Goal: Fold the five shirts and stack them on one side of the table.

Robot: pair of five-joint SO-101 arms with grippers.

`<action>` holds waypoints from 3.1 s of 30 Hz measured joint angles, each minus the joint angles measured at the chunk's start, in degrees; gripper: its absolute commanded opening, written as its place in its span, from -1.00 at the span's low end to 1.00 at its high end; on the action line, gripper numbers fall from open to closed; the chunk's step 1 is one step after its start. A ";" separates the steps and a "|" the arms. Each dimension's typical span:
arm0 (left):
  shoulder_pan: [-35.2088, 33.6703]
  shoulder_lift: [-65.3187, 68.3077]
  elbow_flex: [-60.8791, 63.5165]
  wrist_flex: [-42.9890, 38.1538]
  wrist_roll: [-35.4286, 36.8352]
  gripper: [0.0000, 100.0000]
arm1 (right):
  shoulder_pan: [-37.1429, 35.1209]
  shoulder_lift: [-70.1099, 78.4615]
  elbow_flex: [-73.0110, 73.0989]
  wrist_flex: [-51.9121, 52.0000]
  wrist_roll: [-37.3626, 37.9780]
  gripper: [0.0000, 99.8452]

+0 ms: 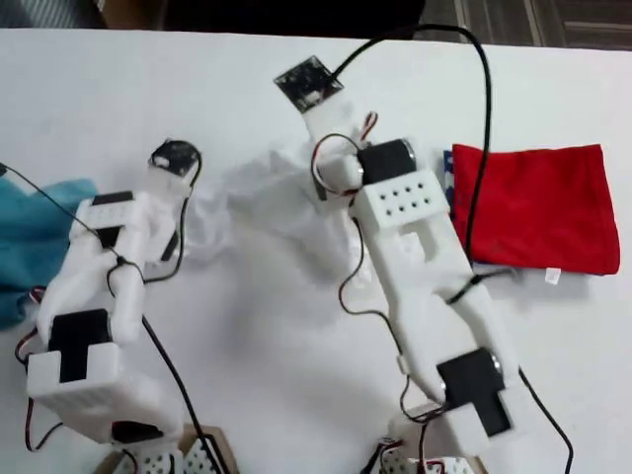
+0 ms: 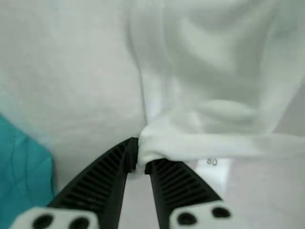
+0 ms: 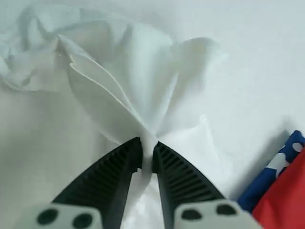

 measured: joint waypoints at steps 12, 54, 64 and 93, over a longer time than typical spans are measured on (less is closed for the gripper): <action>0.00 0.00 0.09 -0.09 0.00 -0.95 | 10.20 19.25 -13.63 -15.03 9.14 -0.96; 0.00 0.00 0.09 -0.09 0.00 -0.95 | 0.26 -15.91 36.40 -8.35 9.49 -0.73; 0.00 0.00 0.09 -0.09 0.00 -0.95 | 0.26 -2.46 34.90 -14.51 9.49 -0.73; 0.00 0.00 0.09 -0.09 0.00 -0.95 | -3.60 -0.79 22.51 -3.52 9.49 -0.96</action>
